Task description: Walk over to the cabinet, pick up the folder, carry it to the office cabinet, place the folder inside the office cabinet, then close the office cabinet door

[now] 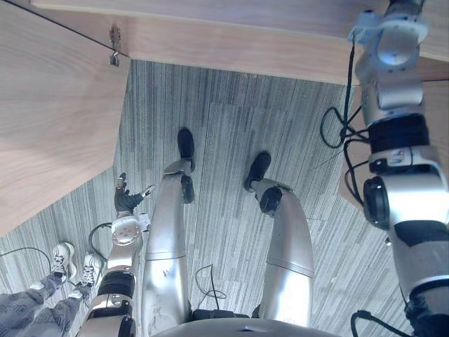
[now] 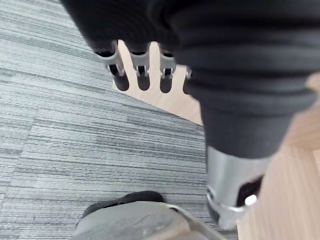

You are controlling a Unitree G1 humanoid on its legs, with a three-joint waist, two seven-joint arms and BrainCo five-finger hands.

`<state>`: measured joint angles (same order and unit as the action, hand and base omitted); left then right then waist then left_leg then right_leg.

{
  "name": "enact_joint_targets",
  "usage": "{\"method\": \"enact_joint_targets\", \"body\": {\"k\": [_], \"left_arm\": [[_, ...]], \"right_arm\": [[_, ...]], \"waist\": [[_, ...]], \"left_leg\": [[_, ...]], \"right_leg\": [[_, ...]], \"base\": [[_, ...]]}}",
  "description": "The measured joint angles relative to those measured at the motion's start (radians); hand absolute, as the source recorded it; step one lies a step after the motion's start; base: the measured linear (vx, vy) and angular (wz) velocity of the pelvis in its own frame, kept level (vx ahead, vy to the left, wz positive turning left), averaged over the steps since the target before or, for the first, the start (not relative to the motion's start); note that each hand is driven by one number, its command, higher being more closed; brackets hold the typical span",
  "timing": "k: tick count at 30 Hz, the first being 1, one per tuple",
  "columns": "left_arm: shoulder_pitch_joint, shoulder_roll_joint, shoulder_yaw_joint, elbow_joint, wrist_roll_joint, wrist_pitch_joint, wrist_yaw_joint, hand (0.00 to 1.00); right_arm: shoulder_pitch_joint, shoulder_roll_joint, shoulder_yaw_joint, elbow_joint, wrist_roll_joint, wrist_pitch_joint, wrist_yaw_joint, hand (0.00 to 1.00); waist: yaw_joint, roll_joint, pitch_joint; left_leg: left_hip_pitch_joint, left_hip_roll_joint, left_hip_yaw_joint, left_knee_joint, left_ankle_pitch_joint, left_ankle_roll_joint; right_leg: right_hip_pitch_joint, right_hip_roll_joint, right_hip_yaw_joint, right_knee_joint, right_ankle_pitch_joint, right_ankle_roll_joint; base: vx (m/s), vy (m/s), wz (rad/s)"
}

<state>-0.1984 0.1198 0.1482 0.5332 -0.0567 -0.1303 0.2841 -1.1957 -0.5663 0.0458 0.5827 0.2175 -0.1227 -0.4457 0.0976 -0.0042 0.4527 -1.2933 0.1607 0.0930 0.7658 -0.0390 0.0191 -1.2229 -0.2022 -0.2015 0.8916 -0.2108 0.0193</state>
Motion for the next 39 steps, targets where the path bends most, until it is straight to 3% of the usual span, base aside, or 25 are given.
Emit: {"method": "enact_joint_targets", "body": {"k": [8,10,14,16,21,25,30,32,36,37,39], "left_arm": [[-0.014,-0.007,0.025,-0.001,0.002,0.002,-0.007,0.00],[-0.015,-0.036,0.023,0.006,0.022,0.011,-0.012,0.00],[-0.006,-0.089,0.029,0.055,0.061,0.026,-0.035,0.00],[0.020,-0.103,0.029,0.107,0.098,0.033,-0.044,0.00],[0.089,-0.117,0.023,0.168,0.161,0.039,-0.069,0.00],[0.125,-0.116,-0.018,0.228,0.185,0.041,-0.071,0.00],[0.154,-0.083,-0.094,0.356,0.221,0.042,-0.074,0.00],[0.167,-0.069,-0.110,0.385,0.238,0.043,-0.075,0.00],[0.208,-0.054,-0.111,0.399,0.240,0.043,-0.078,0.00],[0.222,-0.055,-0.111,0.412,0.246,0.044,-0.080,0.00],[0.227,-0.055,-0.112,0.438,0.260,0.045,-0.082,0.00]], "right_arm": [[0.238,0.142,-0.031,-0.350,0.015,-0.019,-0.005,1.00],[0.354,0.208,-0.016,-0.477,-0.035,-0.029,-0.018,1.00],[0.554,0.264,0.076,-0.644,-0.143,-0.049,-0.012,1.00],[0.704,0.285,0.178,-0.726,-0.204,-0.083,0.035,1.00],[0.959,0.305,0.354,-0.768,-0.331,-0.119,0.164,1.00],[1.117,0.339,0.408,-0.728,-0.387,-0.125,0.230,1.00],[1.196,0.394,0.377,-0.363,-0.464,-0.110,0.293,1.00],[1.200,0.414,0.321,-0.185,-0.499,-0.087,0.294,1.00],[1.203,0.438,0.238,0.026,-0.538,-0.054,0.291,1.00],[1.206,0.439,0.216,0.088,-0.539,-0.045,0.291,0.00],[1.213,0.440,0.182,0.161,-0.539,-0.026,0.289,0.00]], "waist": [[-0.016,0.000,-0.001],[-0.019,0.000,-0.001],[-0.025,-0.003,-0.020],[-0.041,-0.004,-0.087],[-0.048,-0.019,-0.169],[-0.056,-0.024,-0.222],[-0.082,-0.036,-0.284],[-0.087,-0.034,-0.295],[-0.098,-0.035,-0.311],[-0.100,-0.032,-0.335],[-0.103,-0.028,-0.353]], "left_leg": [[0.097,0.022,0.019,-0.002,-0.023,-0.010],[0.163,0.024,0.022,-0.019,-0.026,-0.012],[0.303,0.026,0.043,-0.055,-0.049,-0.011],[0.376,0.025,0.047,-0.094,-0.053,-0.015],[0.592,0.019,0.077,-0.198,-0.056,-0.020],[0.737,0.001,0.097,-0.298,-0.047,-0.027],[0.919,-0.035,0.118,-0.514,0.028,-0.039],[0.992,-0.049,0.132,-0.617,0.073,-0.042],[1.093,-0.065,0.156,-0.714,0.104,-0.039],[1.110,-0.072,0.158,-0.733,0.109,-0.039],[1.144,-0.082,0.159,-0.770,0.122,-0.033]], "right_leg": [[0.082,0.020,0.019,-0.006,-0.006,0.005],[0.146,0.027,0.020,-0.025,-0.006,0.004],[0.281,0.031,0.020,-0.070,-0.018,-0.004],[0.361,0.033,0.005,-0.125,-0.017,-0.002],[0.576,0.036,-0.007,-0.255,0.008,0.017],[0.714,0.039,-0.007,-0.357,0.029,0.032],[0.881,0.060,-0.002,-0.575,0.111,0.050],[0.951,0.073,0.002,-0.680,0.165,0.054],[1.044,0.089,0.021,-0.787,0.214,0.061],[1.059,0.089,0.027,-0.815,0.226,0.064],[1.088,0.088,0.030,-0.849,0.240,0.068]], "base": [[-0.03,-0.026,-0.09],[-0.01,-0.039,-0.03],[0.02,-0.040,-0.04],[0.06,-0.023,-0.02],[0.15,-0.020,-0.07],[0.16,0.009,-0.03],[0.14,0.025,-0.08],[0.11,0.038,-0.14],[0.05,0.038,-0.14],[0.04,0.064,-0.19],[0.02,0.054,-0.06]]}}
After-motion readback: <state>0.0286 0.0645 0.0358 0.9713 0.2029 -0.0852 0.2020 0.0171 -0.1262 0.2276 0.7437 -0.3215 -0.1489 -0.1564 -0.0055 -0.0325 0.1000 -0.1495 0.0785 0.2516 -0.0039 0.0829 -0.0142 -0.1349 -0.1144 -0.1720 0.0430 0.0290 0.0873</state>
